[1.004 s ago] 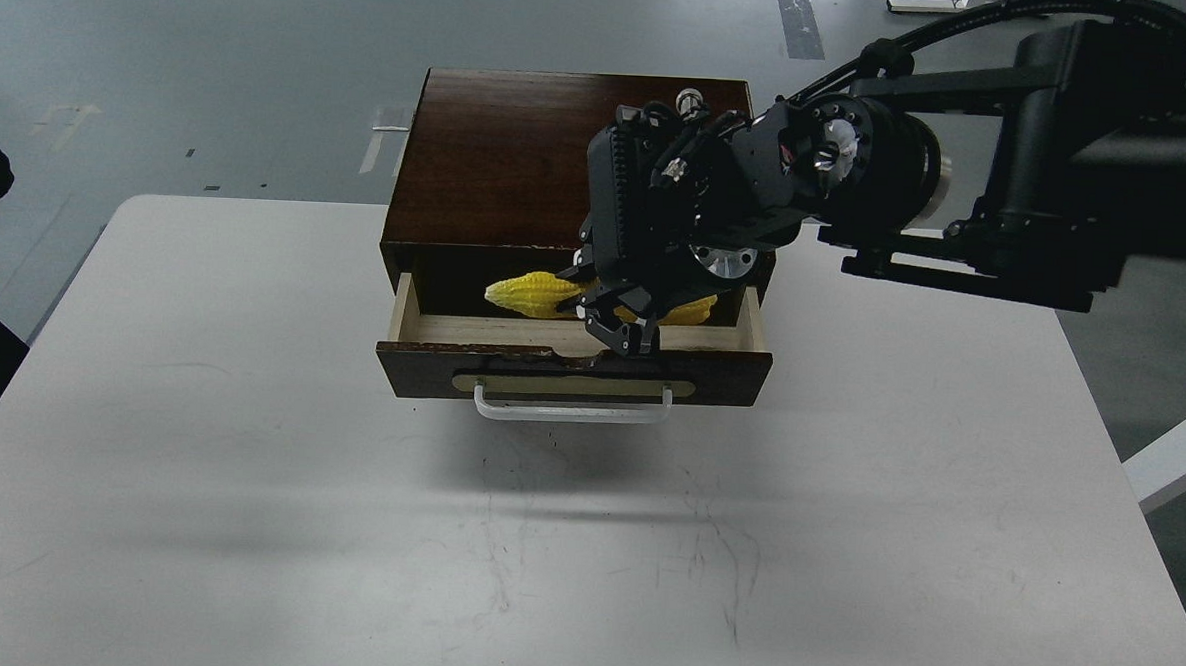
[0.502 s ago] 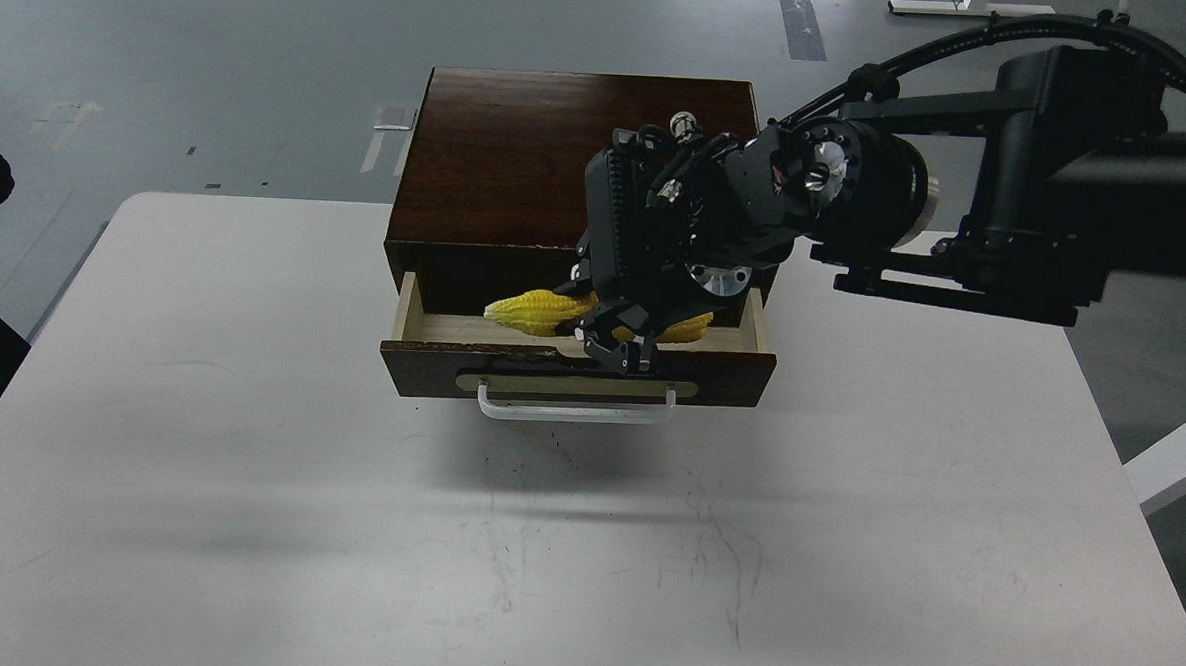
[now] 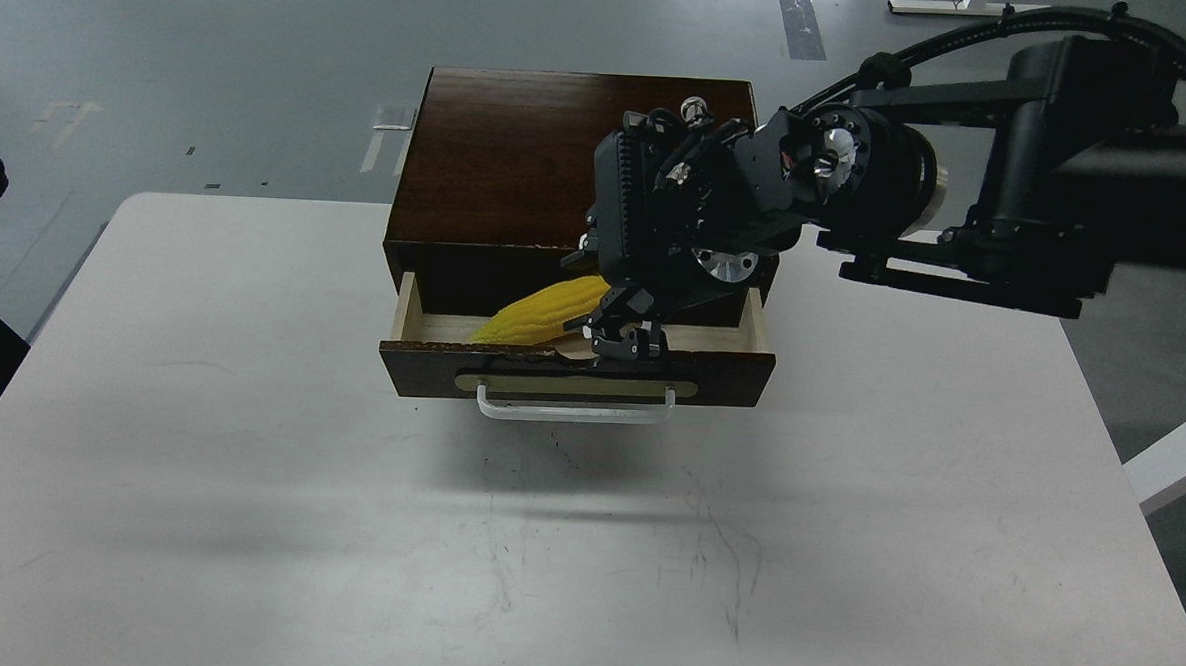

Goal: Put corn in drawer with both arms

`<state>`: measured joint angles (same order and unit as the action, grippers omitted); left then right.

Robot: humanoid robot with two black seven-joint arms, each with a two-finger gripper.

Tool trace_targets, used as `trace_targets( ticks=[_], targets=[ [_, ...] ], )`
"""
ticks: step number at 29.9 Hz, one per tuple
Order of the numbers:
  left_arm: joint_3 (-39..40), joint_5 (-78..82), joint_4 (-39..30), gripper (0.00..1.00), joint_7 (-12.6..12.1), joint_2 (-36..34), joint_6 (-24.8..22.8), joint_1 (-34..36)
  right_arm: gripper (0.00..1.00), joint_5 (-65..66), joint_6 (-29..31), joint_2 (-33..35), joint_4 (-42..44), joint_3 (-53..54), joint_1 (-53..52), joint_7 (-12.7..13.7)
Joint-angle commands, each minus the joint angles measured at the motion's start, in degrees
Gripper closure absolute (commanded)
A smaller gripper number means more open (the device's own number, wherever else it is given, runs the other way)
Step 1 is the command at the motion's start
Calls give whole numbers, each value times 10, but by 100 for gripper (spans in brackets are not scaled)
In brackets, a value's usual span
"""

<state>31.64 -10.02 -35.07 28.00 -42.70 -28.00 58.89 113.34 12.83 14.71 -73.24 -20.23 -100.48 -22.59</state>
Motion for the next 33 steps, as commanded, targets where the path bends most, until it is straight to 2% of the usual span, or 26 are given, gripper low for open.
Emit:
trace_targets(
  ticks=[1,3,4,5,6,7,12,16,20,25,29,33],
  targets=[
    [0,0,0,2,0,0,0,0,45,-22,-1,20,15,13,-5,0],
    [0,0,0,2,0,0,0,0,40,-42,-1,30,16,30,-5,0],
    [0,0,0,2,0,1,0,1,29,-59,-1,39,16,47,-6,0],
    [0,0,0,2,0,1,0,1,29,-59,-1,39,16,47,-6,0],
    [0,0,0,2,0,1,0,1,9,-82,-1,48,15,67,-3,0],
    [0,0,0,2,0,1,0,1,1,-117,-1,58,15,91,-1,0],
    [-1,0,0,2,0,2,0,0,0,-266,4,86,16,140,-1,2],
    [-6,0,0,2,0,8,0,0,0,-409,-2,155,17,168,15,3],
    [-9,1,0,2,0,11,0,-3,0,-500,-3,195,40,200,38,4],
    [-10,1,5,2,0,28,0,-6,0,-681,-4,247,71,254,92,4],
    [-11,2,6,2,0,41,0,-17,0,-875,-5,283,100,295,161,0],
    [-11,3,7,2,0,50,0,-22,0,-992,-5,291,140,330,219,-1]
  ],
)
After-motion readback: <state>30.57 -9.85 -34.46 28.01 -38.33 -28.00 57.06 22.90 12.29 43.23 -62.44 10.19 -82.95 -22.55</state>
